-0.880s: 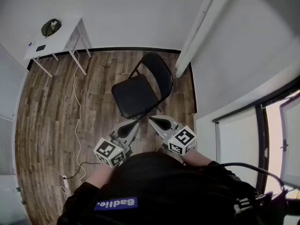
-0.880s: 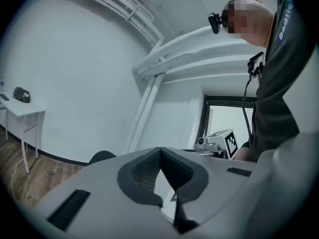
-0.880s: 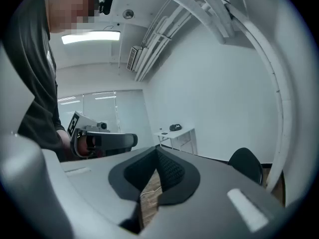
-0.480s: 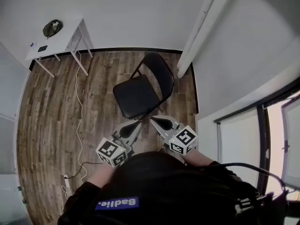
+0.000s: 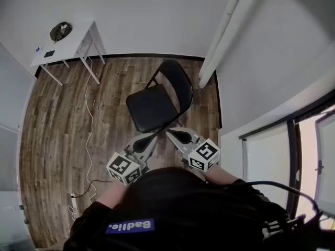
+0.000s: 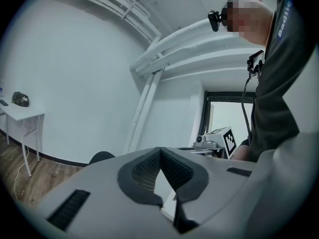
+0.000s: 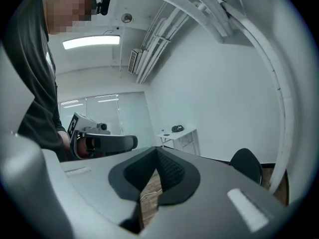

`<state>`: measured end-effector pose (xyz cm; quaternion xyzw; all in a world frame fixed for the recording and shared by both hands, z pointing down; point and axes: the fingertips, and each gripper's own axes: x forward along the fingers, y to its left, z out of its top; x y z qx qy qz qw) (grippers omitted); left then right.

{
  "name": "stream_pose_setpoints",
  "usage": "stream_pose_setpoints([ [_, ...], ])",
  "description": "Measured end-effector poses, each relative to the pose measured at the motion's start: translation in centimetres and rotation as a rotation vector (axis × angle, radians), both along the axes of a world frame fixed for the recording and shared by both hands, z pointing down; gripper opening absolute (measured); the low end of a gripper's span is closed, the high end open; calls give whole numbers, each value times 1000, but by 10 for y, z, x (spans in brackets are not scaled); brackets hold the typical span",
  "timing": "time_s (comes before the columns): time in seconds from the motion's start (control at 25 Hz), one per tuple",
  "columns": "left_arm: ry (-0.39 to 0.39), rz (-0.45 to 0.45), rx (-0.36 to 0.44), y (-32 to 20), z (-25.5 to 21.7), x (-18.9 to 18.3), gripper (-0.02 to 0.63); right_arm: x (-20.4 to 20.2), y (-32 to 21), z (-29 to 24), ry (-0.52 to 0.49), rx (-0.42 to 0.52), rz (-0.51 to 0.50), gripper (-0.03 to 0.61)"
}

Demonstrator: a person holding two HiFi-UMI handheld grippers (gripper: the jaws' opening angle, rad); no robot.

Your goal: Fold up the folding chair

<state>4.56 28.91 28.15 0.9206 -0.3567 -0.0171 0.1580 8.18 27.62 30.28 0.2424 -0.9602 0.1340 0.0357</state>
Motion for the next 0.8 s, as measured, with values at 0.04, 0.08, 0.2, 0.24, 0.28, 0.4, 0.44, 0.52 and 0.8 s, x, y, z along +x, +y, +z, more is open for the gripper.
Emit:
stream_pose_setpoints([
  [0.04,-1,-4,2,-1,0,3,2,3,-1,0,-1,2,-3,-2],
  [0.08,-2,-7,2,-1,-1,6,2,7,-1,-1,-2,4,-7,-2],
  [0.2,-6,-19,4,-6,-5,17,2,18,-6,-5,-5,10,-19,-2],
  [0.24,-7,-24,5,-7,-5,22,2,22,-7,-5,-6,11,-24,-2],
  [0.28,-9,-30,7,-8,-4,27,2,27,-8,-5,-6,12,-29,-2],
  [0.4,-13,-49,11,-11,1,47,2,45,-9,1,-5,15,-51,-2],
  [0.44,-14,-55,11,-13,3,53,2,51,-10,3,-5,16,-56,-2],
  [0.52,-15,-66,9,-17,4,59,2,61,-14,5,-2,13,-59,-2],
  [0.8,-20,-93,4,-28,10,66,2,77,-30,14,13,-4,-63,-2],
])
